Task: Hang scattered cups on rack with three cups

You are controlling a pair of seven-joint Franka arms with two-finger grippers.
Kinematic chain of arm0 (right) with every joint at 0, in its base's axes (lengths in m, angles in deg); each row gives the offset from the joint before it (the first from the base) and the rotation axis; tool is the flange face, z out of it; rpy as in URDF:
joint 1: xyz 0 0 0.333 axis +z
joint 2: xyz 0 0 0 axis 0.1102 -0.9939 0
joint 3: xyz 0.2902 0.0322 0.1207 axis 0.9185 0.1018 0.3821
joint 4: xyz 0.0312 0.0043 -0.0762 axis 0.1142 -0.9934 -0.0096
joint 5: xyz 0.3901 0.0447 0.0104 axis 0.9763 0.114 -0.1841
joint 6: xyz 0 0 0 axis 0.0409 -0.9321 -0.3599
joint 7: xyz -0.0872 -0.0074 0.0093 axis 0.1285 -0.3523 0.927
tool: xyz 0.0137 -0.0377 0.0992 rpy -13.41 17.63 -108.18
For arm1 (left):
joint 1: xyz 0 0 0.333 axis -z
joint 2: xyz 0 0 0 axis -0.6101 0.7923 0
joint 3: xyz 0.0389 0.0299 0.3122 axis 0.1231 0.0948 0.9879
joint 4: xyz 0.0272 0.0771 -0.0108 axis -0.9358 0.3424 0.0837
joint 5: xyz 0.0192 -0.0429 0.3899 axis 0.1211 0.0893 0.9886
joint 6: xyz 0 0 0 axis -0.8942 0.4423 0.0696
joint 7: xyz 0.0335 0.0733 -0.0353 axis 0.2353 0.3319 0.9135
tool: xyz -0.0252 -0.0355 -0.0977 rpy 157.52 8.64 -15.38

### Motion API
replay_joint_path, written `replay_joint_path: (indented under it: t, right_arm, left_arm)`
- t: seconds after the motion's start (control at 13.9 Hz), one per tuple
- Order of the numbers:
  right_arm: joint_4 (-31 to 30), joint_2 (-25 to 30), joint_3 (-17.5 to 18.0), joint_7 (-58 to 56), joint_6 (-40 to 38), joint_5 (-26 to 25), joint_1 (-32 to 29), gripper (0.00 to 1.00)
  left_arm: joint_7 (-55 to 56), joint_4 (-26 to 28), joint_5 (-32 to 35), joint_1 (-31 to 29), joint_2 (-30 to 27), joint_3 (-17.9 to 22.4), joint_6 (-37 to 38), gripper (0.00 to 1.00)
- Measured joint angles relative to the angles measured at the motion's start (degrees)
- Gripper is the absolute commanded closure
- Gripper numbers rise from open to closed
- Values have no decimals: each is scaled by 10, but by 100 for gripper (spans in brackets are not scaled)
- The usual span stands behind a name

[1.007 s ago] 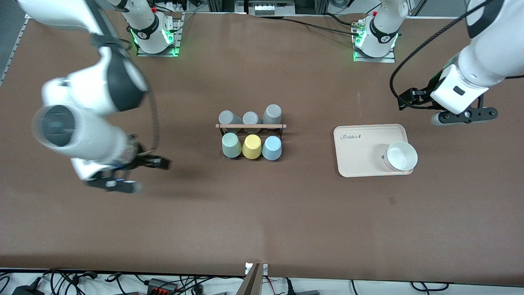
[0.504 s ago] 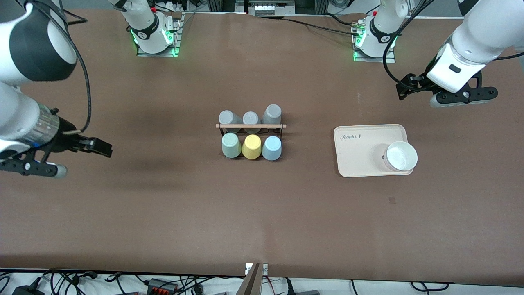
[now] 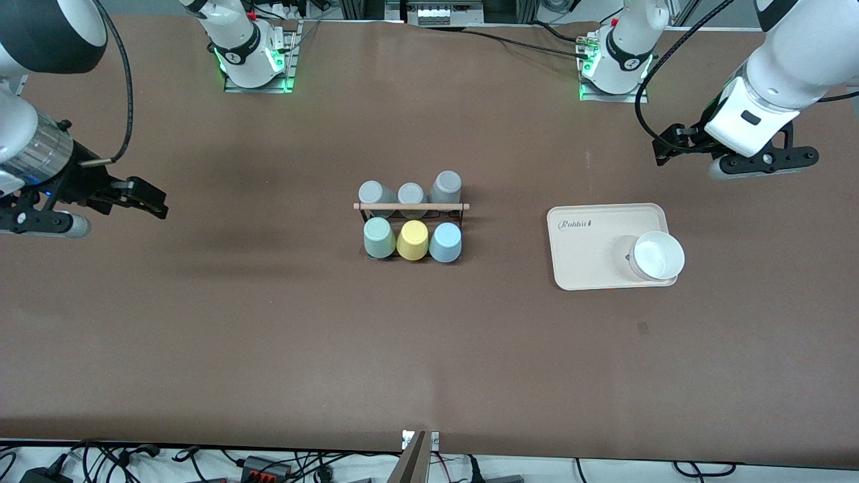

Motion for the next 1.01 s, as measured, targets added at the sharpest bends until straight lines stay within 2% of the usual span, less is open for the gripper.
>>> replay_joint_path:
  t: [0.29, 0.36, 0.58, 0.86, 1.01]
  right_arm:
    - [-11, 17, -1, -15, -4, 0, -14, 0]
    - [-11, 17, -8, -15, -5, 0, -1, 0]
    - [-10, 22, -77, 13, -6, 0, 73, 0]
    - [-12, 28, -92, 36, -19, 1, 89, 0]
    - [-33, 40, -104, 37, -6, 3, 96, 0]
  left_arm:
    - [0, -17, 0, 0, 10, 4, 0, 0]
    - [1, -24, 0, -1, 16, 7, 2, 0]
    - [1, -46, 0, -7, 32, 13, 36, 0]
    - [26, -52, -16, -8, 35, 14, 76, 0]
    - [39, -53, -29, -11, 35, 14, 78, 0]
